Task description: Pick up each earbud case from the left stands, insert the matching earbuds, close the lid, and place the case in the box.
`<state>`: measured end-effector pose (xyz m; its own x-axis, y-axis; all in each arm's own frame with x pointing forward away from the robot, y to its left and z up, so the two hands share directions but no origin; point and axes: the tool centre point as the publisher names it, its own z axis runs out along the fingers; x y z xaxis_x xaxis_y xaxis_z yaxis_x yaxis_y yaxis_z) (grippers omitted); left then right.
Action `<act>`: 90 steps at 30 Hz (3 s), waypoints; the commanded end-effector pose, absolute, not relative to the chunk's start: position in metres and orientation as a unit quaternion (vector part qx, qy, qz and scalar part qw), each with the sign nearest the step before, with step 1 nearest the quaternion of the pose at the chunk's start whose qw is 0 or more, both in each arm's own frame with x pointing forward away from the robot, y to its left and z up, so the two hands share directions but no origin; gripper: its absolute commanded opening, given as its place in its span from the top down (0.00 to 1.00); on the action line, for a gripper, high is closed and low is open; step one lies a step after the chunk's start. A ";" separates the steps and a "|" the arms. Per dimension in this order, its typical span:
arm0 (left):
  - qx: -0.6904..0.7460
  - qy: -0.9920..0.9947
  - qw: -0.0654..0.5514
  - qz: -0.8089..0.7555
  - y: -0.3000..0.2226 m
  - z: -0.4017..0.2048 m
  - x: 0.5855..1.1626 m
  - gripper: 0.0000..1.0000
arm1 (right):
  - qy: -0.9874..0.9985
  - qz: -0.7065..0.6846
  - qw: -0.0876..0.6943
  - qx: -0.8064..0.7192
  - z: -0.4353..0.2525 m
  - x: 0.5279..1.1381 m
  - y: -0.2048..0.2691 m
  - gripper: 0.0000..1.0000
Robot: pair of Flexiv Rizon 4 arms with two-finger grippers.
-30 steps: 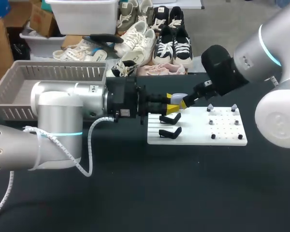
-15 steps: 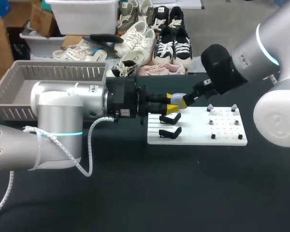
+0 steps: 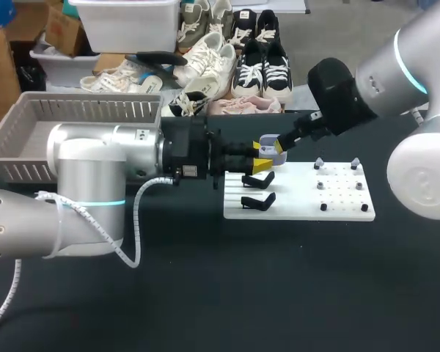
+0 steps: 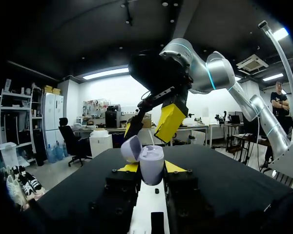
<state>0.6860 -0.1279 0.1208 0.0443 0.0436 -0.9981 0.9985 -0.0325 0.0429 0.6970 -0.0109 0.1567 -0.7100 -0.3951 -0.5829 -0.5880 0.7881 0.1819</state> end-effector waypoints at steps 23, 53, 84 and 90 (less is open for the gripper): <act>0.529 0.492 0.493 -0.485 -0.128 0.120 0.686 1.00 | 0.949 -0.096 0.207 -0.216 0.165 0.711 -0.119 0.00; 0.529 0.492 0.493 -0.485 -0.128 0.120 0.686 1.00 | 0.981 -0.077 0.114 -0.133 0.065 0.764 -0.153 0.16; 0.529 0.492 0.493 -0.485 -0.128 0.120 0.686 1.00 | 0.984 -0.088 0.095 -0.118 0.033 0.777 -0.161 0.53; 0.529 0.492 0.493 -0.485 -0.128 0.120 0.686 1.00 | 0.984 -0.088 0.098 -0.116 0.031 0.778 -0.160 0.55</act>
<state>0.6859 -0.1280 0.1208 0.0444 0.0443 -0.9980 0.9985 -0.0326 0.0429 0.7780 -0.1614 0.0327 -0.9534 -0.2495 -0.1698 -0.2166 0.9574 -0.1908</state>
